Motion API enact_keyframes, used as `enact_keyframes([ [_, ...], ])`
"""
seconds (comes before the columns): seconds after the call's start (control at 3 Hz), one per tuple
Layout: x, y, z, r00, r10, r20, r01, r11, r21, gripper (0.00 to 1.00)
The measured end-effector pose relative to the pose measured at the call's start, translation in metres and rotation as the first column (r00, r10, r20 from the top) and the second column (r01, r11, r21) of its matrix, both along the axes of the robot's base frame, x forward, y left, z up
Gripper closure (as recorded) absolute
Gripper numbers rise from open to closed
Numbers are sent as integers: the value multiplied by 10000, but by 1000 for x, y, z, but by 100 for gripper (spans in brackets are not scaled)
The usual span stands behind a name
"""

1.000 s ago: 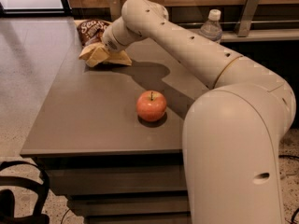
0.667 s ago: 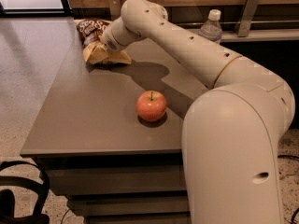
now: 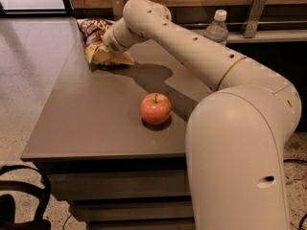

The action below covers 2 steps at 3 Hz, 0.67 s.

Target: Pick brown chip bag

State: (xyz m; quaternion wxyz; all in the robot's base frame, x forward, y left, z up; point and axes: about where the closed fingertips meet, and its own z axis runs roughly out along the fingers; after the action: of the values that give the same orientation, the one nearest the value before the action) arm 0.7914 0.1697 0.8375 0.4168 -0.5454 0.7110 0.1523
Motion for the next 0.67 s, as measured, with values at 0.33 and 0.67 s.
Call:
enact_keyframes([
  [0.33, 0, 0, 0, 10000, 1, -1, -1, 10000, 0, 100],
  [0.67, 0, 0, 0, 10000, 2, -1, -2, 10000, 0, 100],
])
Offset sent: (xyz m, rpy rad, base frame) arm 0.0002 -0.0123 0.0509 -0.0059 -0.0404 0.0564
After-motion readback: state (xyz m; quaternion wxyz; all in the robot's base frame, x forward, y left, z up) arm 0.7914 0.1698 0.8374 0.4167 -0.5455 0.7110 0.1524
